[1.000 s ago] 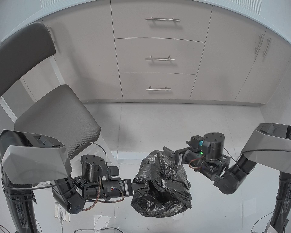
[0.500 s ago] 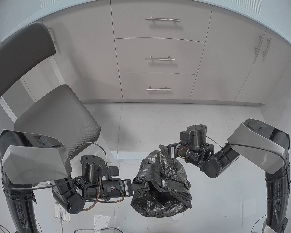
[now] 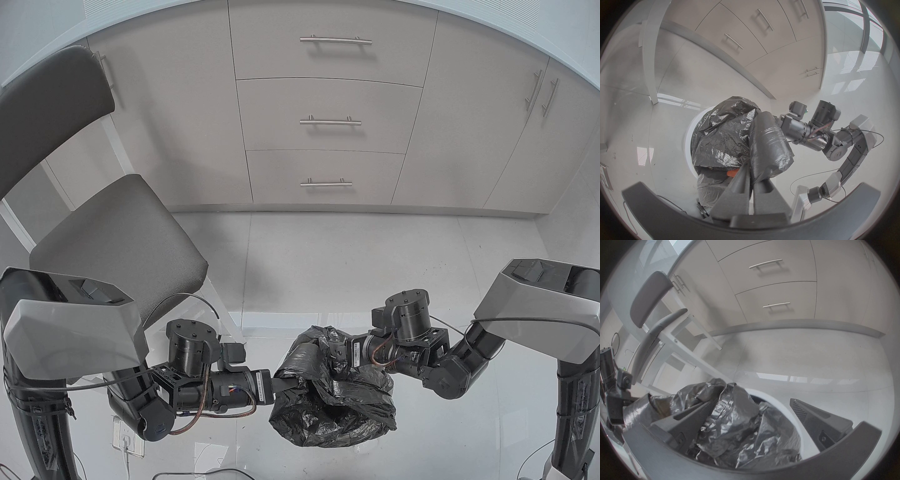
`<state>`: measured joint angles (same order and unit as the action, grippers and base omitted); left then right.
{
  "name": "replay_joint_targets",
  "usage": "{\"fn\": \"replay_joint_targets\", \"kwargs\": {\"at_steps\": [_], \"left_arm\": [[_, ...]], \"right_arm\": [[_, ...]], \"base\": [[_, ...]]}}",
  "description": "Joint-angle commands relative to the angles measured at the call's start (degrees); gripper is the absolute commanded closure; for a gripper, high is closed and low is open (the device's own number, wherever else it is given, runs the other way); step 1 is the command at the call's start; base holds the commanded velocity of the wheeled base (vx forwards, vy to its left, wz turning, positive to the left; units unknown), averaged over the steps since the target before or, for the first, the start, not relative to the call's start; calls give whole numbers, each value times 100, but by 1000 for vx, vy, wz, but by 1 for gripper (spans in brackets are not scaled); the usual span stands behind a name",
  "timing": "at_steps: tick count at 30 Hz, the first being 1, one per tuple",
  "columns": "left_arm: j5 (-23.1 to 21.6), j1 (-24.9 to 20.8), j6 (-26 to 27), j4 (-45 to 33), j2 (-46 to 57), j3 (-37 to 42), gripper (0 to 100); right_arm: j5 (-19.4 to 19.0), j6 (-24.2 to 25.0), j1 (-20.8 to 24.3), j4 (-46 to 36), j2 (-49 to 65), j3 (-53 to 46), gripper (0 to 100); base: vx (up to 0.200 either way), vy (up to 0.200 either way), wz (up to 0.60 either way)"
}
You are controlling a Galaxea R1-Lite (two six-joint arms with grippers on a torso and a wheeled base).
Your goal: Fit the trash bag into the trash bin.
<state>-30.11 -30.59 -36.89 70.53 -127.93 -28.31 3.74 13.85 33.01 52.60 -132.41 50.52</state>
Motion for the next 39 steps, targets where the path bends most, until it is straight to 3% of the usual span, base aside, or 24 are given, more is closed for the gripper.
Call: {"fn": "replay_joint_targets", "kwargs": {"at_steps": [1,17,24,30,39], "left_arm": [[-4,0,-3,-5,-22,1,100],[5,0,-3,4,-30,-8,100],[5,0,-3,4,-30,-8,100],[5,0,-3,4,-30,-8,100],[5,0,-3,4,-48,-8,100]], "right_arm": [[-14,30,118,-31,93,-77,0],[-348,505,302,-426,-197,-24,0],[-348,514,206,-470,-663,433,0],[-348,514,-23,-1147,-970,1065,0],[-348,514,-40,-1534,-1164,1514,0]], "base": [[0,0,0],[0,0,0],[0,0,0],[0,0,0],[0,0,0]]}}
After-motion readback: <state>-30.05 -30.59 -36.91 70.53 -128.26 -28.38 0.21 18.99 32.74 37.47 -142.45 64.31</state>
